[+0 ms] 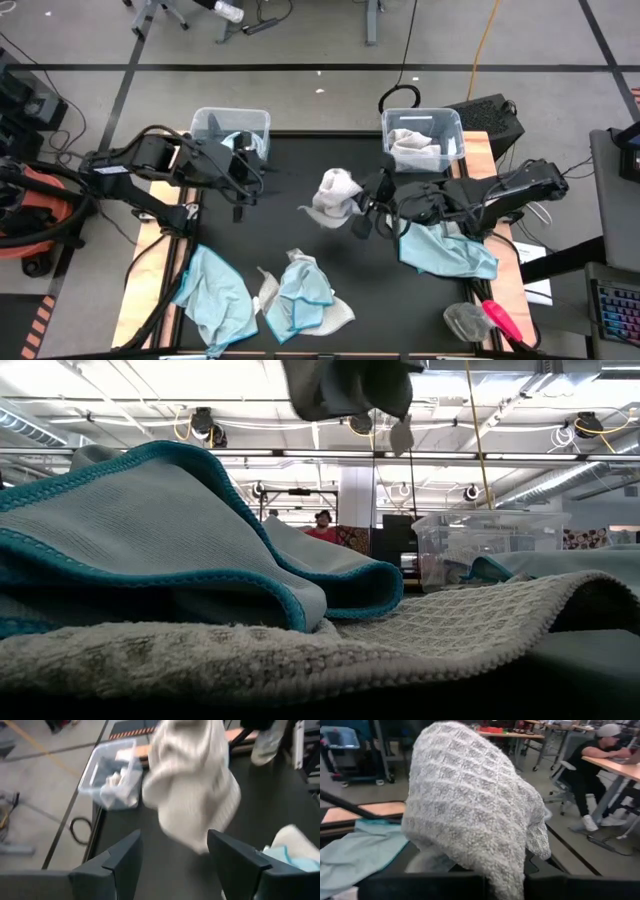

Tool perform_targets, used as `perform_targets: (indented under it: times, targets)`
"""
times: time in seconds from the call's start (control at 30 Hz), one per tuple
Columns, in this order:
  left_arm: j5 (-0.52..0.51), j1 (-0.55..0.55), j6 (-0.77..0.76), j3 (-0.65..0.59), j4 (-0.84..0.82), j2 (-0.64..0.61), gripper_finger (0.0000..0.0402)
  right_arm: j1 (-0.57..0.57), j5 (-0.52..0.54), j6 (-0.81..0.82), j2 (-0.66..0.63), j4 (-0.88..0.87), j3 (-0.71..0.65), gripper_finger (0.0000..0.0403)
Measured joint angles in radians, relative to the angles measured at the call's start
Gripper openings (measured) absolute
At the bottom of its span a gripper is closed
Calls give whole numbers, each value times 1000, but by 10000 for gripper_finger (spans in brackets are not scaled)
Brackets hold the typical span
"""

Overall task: Sort microfiber towel by color & place in baskets
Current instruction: Put the gray towel into the right transparent bin

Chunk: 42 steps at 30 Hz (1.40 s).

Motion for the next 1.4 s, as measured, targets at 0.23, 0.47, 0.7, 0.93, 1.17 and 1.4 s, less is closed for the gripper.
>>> perform_targets:
  times: [0.23,0.47,0.7,0.93,1.17,1.4]
  targets:
    - [-14,0,-95,0,-181,-22,228,-32,14,-23,-62,-61,0,17]
    - [-14,0,-188,0,-322,-23,228,-84,15,-79,-113,-102,0,17]
    - [-19,0,-245,0,-349,-23,228,-149,15,-149,-172,-151,0,17]
    - [-22,0,-306,-60,-342,-23,228,-218,11,-199,-232,-219,0,17]
    - [-22,-4,-436,-188,-321,-22,228,-269,6,-241,-270,-269,0,17]
    - [-30,-21,-481,-290,-222,-22,228,-309,2,-339,-286,-296,0,17]
